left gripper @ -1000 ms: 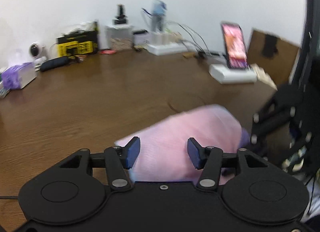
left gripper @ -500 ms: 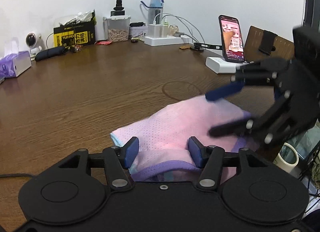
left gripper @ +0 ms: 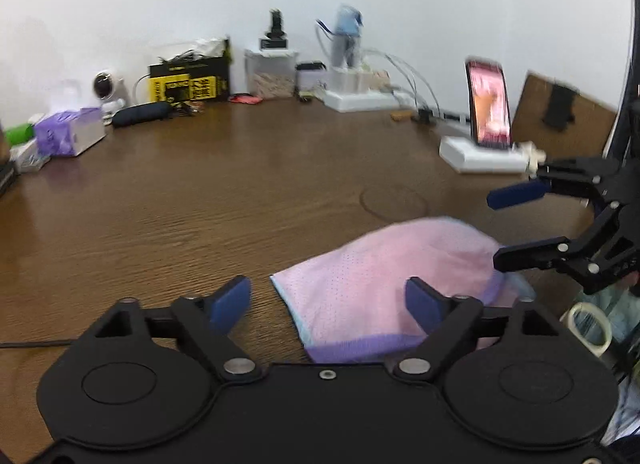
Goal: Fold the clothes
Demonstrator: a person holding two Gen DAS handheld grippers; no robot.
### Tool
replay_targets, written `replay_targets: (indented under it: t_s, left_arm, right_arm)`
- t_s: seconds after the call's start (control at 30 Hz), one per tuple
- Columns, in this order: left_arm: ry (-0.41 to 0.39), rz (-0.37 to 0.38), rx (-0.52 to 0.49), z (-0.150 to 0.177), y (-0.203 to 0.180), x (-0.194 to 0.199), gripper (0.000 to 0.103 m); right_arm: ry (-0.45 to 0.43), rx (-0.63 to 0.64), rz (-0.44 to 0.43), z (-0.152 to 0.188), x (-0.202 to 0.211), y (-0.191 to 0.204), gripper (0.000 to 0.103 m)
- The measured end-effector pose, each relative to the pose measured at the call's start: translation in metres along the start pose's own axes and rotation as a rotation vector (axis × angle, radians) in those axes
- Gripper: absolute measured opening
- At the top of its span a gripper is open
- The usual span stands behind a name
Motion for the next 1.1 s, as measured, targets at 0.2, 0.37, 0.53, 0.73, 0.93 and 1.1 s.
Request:
replay_targets:
  t_s: [0.2, 0.37, 0.53, 0.73, 0.93, 1.1]
  left_arm:
    - [0.149, -0.013, 0.16, 0.009, 0.008, -0.014, 0.09]
    - [0.18, 0.001, 0.195, 0.011, 0.007, -0.023, 0.09]
    - [0.168, 0.014, 0.161, 0.015, 0.002, -0.024, 0.088]
    - [0.148, 0.025, 0.133, 0.015, -0.007, -0.023, 0.073]
    - [0.123, 0.061, 0.09, 0.016, -0.027, -0.022, 0.046]
    - [0.107, 0.081, 0.05, 0.017, -0.039, -0.021, 0.028]
  right_arm:
    - [0.066, -0.257, 0.03, -0.015, -0.006, -0.017, 0.081]
    - [0.149, -0.236, 0.072, -0.004, -0.027, -0.01, 0.081]
    - [0.174, -0.211, 0.057, 0.011, -0.033, 0.0, 0.081]
    - [0.169, -0.185, 0.078, 0.018, -0.032, 0.009, 0.08]
    - [0.16, -0.19, 0.028, 0.02, -0.028, 0.015, 0.053]
    - [0.142, -0.19, 0.022, 0.022, -0.025, 0.023, 0.038]
Point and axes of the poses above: each gripper's, at about its wrist camera, not at the fingertips, and x roughly against the way its jaws point, y to its left, z to its underside, the point moved 5 cm from there along -x, roughly the way its jaws point, and after that the axes turned 9 degrees about -x, right-handed, at the moved point
